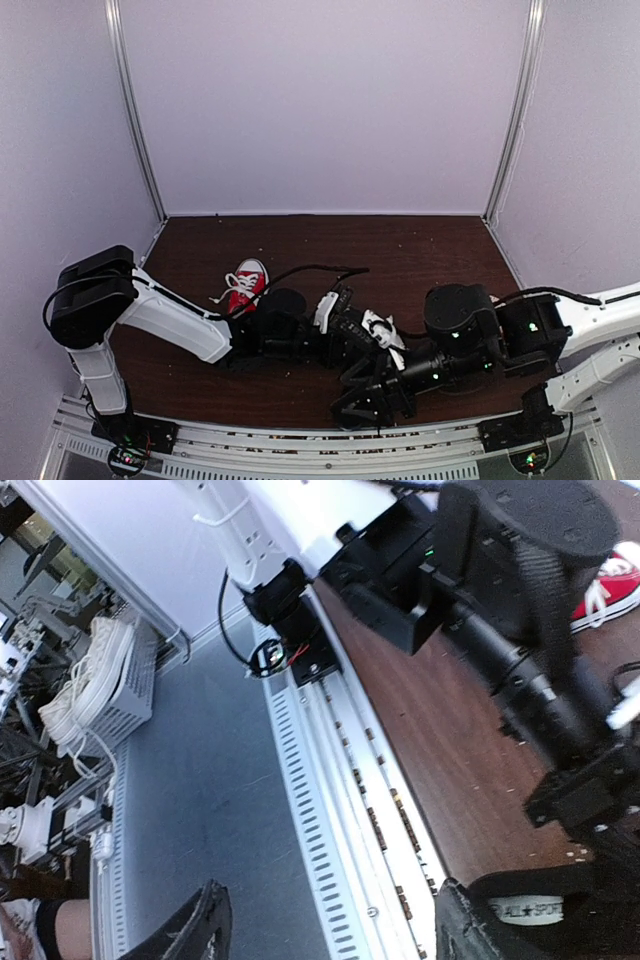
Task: Tie the shoes
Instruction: Cross the shoelace with the shoelace.
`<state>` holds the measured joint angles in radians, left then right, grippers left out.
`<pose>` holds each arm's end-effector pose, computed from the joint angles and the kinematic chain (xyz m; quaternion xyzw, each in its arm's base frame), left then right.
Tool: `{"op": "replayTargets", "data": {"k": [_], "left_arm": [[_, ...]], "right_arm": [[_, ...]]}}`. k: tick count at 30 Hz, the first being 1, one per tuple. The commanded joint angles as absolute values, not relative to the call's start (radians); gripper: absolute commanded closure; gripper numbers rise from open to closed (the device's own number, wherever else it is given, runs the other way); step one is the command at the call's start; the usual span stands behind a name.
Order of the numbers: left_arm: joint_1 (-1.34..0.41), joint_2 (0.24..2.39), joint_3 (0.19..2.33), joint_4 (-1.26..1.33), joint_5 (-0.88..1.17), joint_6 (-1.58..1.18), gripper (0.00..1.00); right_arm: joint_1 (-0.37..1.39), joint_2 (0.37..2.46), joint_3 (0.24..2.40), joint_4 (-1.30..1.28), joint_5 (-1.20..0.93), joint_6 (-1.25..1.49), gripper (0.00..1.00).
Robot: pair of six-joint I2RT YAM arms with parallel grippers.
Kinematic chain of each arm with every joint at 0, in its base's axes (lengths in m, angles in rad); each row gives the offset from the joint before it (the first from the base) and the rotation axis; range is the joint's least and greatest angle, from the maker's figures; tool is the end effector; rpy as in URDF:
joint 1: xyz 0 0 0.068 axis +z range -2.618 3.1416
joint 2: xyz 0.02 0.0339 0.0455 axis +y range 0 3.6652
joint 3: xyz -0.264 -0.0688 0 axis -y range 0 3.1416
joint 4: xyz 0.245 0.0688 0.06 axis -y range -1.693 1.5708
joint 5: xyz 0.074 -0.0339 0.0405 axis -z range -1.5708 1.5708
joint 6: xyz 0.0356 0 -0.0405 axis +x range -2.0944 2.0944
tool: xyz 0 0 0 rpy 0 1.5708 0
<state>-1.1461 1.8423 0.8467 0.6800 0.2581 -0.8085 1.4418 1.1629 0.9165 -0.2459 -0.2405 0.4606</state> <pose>0.1473 -0.3477 0.1612 0.2094 0.7786 -0.5410 0.2393 0.0254 0.2621 0.3030 -0.4557 0.7224 0.4748 0.2122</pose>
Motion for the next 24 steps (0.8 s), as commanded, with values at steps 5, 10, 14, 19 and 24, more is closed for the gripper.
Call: {"op": "replayTargets", "data": {"k": [5, 10, 14, 19, 24], "left_arm": [[-1.144, 1.850, 0.848, 0.738, 0.267, -0.788, 1.00], [-1.144, 1.846, 0.848, 0.736, 0.264, -0.788, 1.00], [-1.144, 1.844, 0.846, 0.731, 0.259, -0.789, 1.00], [-1.144, 1.845, 0.853, 0.722, 0.261, -0.787, 1.00], [-1.144, 1.845, 0.854, 0.720, 0.260, -0.787, 1.00]], "right_arm": [[1.260, 0.923, 0.658, -0.181, 0.018, 0.539, 0.23], [0.991, 0.819, 0.419, -0.090, -0.042, 0.574, 0.29], [0.904, 0.849, 0.355, -0.079, -0.036, 0.559, 0.33], [0.888, 0.946, 0.333, 0.003, -0.092, 0.540, 0.35], [0.888, 1.047, 0.336, 0.078, -0.180, 0.519, 0.35]]}}
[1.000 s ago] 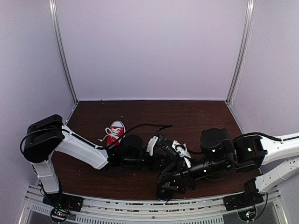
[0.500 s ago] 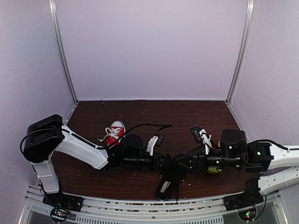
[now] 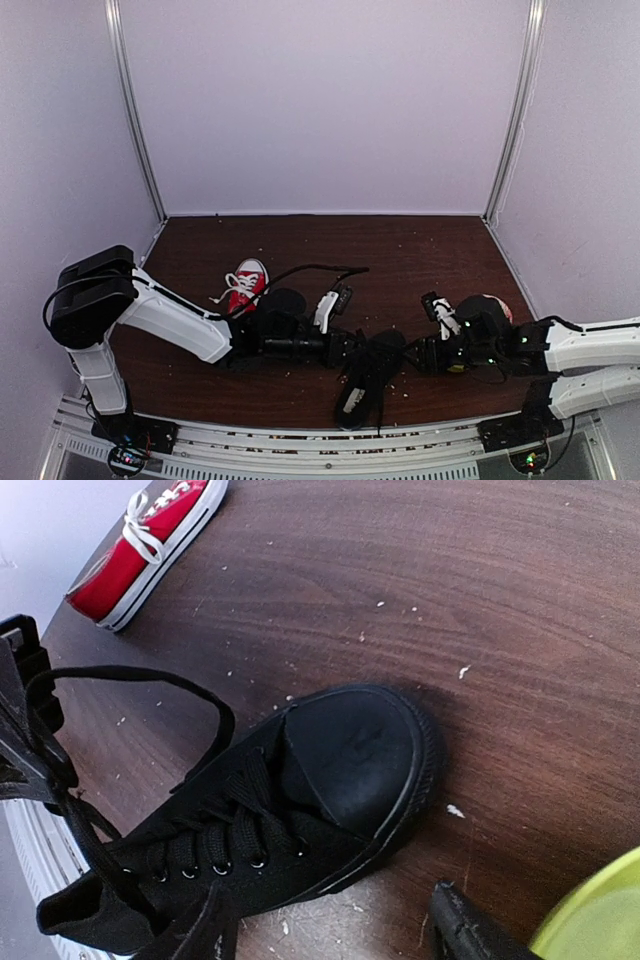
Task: Tie the shoes
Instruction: Cross the shoelace with the shoelace.
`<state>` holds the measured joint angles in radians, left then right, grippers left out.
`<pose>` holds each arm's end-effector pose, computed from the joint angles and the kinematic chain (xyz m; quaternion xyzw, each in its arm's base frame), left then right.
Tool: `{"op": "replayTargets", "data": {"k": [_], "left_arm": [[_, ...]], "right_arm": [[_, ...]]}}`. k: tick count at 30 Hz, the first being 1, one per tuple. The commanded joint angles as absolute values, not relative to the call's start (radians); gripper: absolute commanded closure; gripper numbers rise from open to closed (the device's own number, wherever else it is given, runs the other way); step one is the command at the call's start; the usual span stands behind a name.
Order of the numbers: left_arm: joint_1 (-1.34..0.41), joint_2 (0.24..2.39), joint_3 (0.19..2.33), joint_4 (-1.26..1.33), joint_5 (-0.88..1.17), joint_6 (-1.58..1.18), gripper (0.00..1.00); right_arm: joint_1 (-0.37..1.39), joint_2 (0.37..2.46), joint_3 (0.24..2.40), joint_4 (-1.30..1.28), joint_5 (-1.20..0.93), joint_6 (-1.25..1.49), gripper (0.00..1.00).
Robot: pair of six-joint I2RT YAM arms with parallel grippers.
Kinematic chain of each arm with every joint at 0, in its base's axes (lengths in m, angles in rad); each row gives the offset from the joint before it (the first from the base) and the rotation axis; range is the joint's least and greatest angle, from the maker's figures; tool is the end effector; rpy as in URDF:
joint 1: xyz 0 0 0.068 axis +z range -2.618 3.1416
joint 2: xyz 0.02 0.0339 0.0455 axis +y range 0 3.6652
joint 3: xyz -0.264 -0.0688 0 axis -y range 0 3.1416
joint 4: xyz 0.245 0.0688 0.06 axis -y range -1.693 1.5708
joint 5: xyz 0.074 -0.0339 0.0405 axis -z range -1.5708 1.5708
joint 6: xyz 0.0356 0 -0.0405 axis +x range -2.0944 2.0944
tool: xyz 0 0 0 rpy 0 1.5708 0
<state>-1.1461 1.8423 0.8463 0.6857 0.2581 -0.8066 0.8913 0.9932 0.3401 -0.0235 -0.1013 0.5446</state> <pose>0.1473 -0.3478 0.1617 0.2101 0.7768 -0.5424 0.2412 0.1180 0.1518 0.1649 -0.1769 0.8833 0.3184 0.2952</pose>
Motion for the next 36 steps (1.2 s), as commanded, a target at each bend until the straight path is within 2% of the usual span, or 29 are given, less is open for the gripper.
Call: {"op": "replayTargets", "data": {"k": [1, 14, 36], "left_arm": [[-1.144, 1.845, 0.854, 0.720, 0.259, -0.788, 1.00], [-1.145, 1.847, 0.861, 0.717, 0.260, -0.785, 1.00], [-1.144, 1.847, 0.862, 0.717, 0.261, -0.784, 1.00]], "right_arm": [[0.888, 1.063, 0.336, 0.093, -0.203, 0.517, 0.35], [0.925, 1.208, 0.372, 0.178, -0.338, 0.485, 0.44], [0.958, 1.222, 0.382, 0.300, -0.459, 0.524, 0.48]]}}
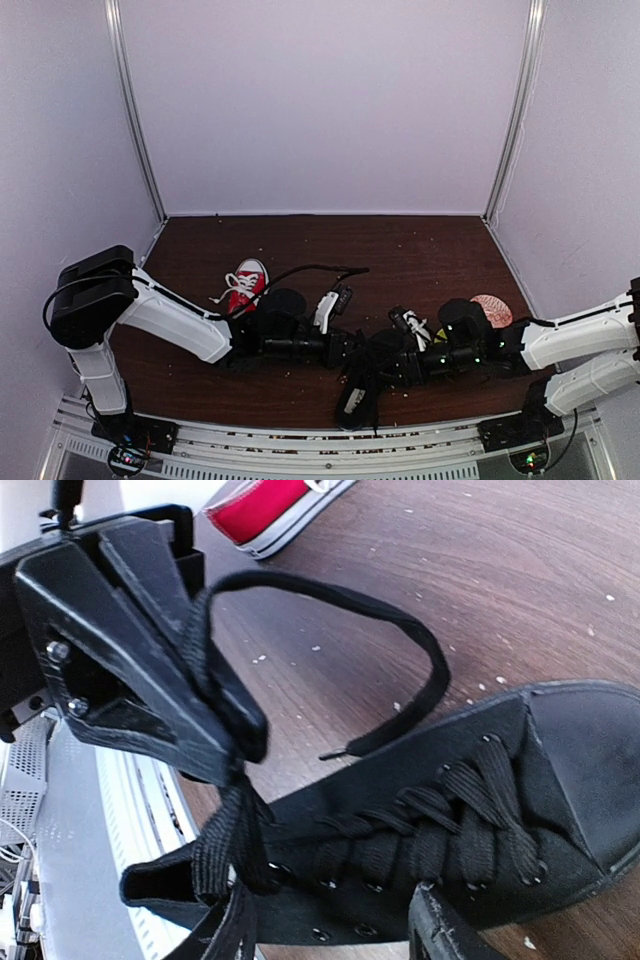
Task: Tie the shoes
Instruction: Cross the shoelace with the shoelace.
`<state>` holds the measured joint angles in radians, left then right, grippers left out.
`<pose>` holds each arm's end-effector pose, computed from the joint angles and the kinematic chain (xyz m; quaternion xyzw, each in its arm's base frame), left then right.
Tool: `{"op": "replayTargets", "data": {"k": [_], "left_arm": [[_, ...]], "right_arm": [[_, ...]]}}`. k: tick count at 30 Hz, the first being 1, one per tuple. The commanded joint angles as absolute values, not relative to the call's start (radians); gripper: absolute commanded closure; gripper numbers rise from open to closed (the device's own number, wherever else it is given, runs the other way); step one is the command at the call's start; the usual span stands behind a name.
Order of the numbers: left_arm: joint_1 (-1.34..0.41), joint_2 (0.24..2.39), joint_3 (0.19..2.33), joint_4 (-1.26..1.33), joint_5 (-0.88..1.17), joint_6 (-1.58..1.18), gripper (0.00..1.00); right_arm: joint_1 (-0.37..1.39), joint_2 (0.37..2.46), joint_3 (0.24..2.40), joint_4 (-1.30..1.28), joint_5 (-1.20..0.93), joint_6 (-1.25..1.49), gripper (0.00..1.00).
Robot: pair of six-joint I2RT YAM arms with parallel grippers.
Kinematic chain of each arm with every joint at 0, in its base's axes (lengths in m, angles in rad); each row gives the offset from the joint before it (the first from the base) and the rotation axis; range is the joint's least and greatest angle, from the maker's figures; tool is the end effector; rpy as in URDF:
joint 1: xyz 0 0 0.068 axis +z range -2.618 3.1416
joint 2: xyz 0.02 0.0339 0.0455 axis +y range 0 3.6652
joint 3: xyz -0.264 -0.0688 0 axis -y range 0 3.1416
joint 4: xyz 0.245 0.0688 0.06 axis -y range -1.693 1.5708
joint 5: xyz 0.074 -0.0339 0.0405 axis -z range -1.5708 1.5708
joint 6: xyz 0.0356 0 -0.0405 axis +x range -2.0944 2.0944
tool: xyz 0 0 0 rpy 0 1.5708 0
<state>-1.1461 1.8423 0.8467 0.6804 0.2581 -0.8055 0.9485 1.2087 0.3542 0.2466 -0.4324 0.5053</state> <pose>0.1473 -0.3477 0.1613 0.2105 0.7782 -0.5408 0.2402 0.1160 0.1874 0.1543 -0.2872 0.8227 0.4426 0.2116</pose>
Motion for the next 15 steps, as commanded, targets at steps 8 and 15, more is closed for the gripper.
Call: {"op": "replayTargets", "data": {"k": [8, 15], "left_arm": [[-1.144, 1.846, 0.859, 0.718, 0.261, -0.784, 1.00], [-1.144, 1.846, 0.859, 0.720, 0.262, -0.784, 1.00]], "right_arm": [[0.970, 1.267, 0.411, 0.337, -0.469, 0.537, 0.48], [0.975, 1.300, 0.430, 0.365, -0.475, 0.556, 0.48]]}}
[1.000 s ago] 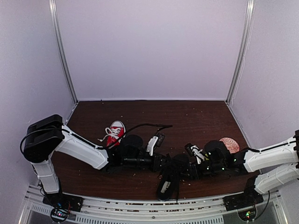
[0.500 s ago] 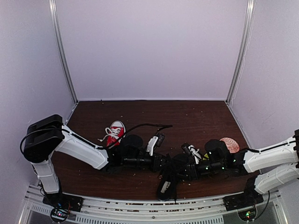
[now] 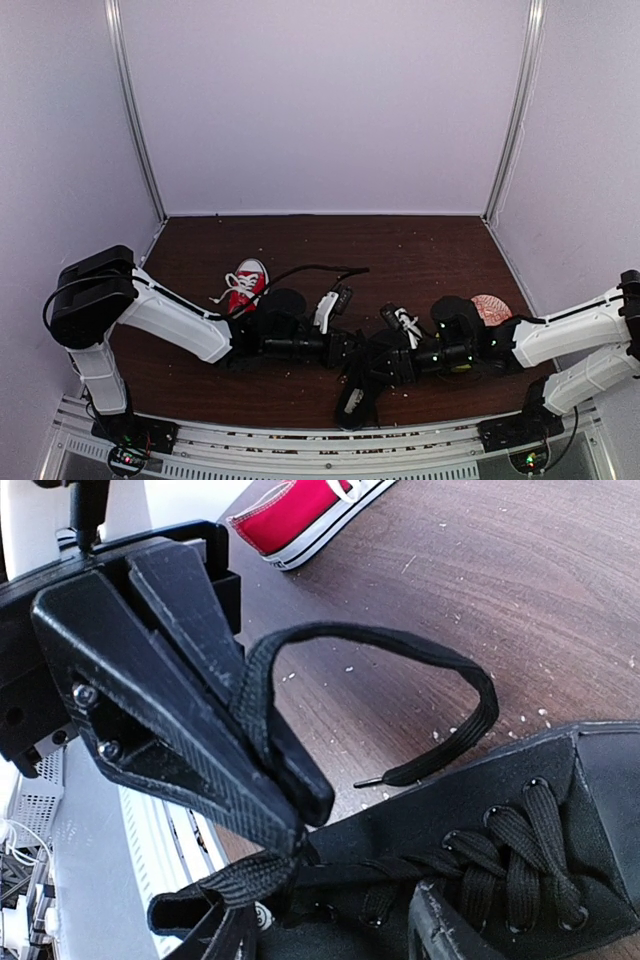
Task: Tie the shoes
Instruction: Cross the shoelace with the shoelace.
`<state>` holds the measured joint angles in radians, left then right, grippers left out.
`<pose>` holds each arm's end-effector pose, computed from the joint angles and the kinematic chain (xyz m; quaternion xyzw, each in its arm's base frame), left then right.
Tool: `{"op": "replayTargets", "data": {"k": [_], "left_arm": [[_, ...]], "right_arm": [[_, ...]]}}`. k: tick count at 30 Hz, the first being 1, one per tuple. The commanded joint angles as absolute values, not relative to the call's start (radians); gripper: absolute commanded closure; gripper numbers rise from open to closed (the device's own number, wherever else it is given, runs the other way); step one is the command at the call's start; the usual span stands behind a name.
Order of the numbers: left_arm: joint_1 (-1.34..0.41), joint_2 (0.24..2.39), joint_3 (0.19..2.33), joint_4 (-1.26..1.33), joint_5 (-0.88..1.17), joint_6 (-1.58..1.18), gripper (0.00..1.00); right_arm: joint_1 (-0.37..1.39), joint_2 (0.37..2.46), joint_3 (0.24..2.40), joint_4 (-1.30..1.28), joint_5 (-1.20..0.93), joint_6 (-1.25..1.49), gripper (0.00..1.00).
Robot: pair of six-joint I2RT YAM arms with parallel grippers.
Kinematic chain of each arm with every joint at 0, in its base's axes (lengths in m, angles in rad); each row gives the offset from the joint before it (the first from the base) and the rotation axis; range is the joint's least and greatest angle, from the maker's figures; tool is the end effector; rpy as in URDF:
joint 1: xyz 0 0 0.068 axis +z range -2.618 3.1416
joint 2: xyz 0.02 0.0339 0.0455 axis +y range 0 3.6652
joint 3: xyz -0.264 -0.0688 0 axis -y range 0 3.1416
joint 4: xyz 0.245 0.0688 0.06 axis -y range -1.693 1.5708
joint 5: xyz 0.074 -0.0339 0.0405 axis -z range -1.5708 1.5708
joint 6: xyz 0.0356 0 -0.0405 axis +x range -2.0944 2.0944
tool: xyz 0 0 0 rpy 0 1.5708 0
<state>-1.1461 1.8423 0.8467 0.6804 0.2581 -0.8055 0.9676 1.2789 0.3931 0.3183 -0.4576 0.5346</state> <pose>0.1473 -0.3477 0.1613 0.2105 0.7782 -0.5408 0.2402 0.1203 0.2023 0.1576 -0.2900 0.8106 0.4650 0.2066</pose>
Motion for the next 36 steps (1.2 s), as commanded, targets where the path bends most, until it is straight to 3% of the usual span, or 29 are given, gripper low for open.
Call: {"op": "replayTargets", "data": {"k": [1, 12, 21, 24, 36], "left_arm": [[-1.144, 1.846, 0.859, 0.719, 0.263, -0.784, 1.00], [-1.144, 1.845, 0.861, 0.727, 0.265, -0.784, 1.00], [-1.144, 1.821, 0.832, 0.724, 0.255, -0.780, 1.00], [-1.144, 1.814, 0.827, 0.718, 0.261, -0.776, 0.94], [-1.144, 1.806, 0.827, 0.714, 0.296, -0.768, 0.69]], "right_arm": [[0.975, 1.306, 0.435, 0.365, -0.474, 0.559, 0.48], [0.985, 1.377, 0.475, 0.362, -0.428, 0.606, 0.62], [0.987, 1.371, 0.452, 0.395, -0.415, 0.628, 0.93], [0.988, 1.362, 0.449, 0.387, -0.411, 0.624, 1.00], [0.988, 1.283, 0.410, 0.330, -0.364, 0.611, 1.00]]}}
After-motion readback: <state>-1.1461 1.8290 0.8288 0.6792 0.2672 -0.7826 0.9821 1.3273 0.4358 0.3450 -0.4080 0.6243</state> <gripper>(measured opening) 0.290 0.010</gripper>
